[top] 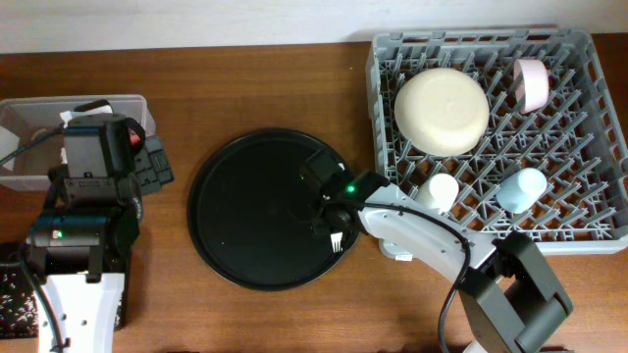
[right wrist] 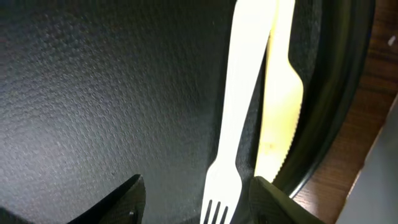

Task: Sort waste into correct bins and load items into the dishwasher rack
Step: 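Reach the right gripper to the white fork and yellow knife, grasp both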

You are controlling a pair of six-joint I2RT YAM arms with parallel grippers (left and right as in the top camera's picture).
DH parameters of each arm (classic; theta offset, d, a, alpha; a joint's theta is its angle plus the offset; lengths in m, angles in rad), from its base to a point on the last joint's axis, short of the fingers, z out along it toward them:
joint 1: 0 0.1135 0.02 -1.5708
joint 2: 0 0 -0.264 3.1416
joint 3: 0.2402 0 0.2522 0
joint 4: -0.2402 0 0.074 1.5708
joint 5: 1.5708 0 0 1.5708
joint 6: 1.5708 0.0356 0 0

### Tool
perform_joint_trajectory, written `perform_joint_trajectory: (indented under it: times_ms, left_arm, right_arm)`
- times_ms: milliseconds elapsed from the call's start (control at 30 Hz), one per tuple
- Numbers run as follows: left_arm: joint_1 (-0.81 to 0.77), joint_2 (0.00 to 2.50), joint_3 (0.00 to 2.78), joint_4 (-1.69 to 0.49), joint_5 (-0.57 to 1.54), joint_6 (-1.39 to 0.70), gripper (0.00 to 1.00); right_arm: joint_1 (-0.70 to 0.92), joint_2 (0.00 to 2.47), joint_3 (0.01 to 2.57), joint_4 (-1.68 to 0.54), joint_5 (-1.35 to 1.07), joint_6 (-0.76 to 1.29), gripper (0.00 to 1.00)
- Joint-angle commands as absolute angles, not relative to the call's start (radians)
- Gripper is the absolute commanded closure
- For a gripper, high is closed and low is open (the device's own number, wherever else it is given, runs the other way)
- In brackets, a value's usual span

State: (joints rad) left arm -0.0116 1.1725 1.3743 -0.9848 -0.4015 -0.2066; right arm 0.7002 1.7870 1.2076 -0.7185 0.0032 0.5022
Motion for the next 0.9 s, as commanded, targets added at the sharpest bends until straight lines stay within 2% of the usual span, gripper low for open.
perform_joint_trajectory:
  times_ms: [0,100,167,200,233,367,400,500,533,867]
  left_arm:
    - [-0.008,1.166,1.377,-0.986,-0.416,-0.216,0.01]
    - [-0.008,1.166,1.377,-0.986,-0.416,-0.216,0.01]
    - [-0.008,1.166,1.377,-0.986,-0.416,-0.216,0.01]
    - [-0.008,1.166,1.377,-0.986,-0.416,-0.216,0.01]
    - [-0.008,1.166,1.377,-0.986,-0.416,-0.216,0.01]
    - [-0.008,1.166,1.377,-0.988,-0.416,-0.216,0.01]
    - [-0.008,1.166,1.377,-0.988,-0.416,-0.216,0.01]
    - [-0.008,1.166,1.377,-0.989,-0.416,-0.216,0.01]
    - [-0.008,1.166,1.377,-0.989,-0.416,-0.216,0.01]
    - [-0.008,1.166,1.377,-0.989,-0.416,-0.216,0.01]
  right_arm:
    - [0.701,1.782,1.198,-0.706,0.012,0.515,0.43]
    - [0.701,1.822,1.198,-0.695,0.010,0.515,0.42]
    - [0.701,1.842,1.198,-0.691,0.010,0.514,0.27]
    - [0.698,1.845,1.198,-0.689,0.012,0.513,0.11]
    - [0.697,1.845,1.199,-0.683,0.012,0.504,0.02]
    - [0.693,1.845,1.199,-0.683,-0.014,0.503,0.02]
    - [0.693,1.845,1.199,-0.683,-0.014,0.503,0.05]
    - [0.695,1.845,1.198,-0.683,-0.014,0.514,0.43]
    - [0.694,1.848,1.198,-0.682,-0.010,0.515,0.48]
    - [0.694,1.908,1.198,-0.665,0.065,0.533,0.49]
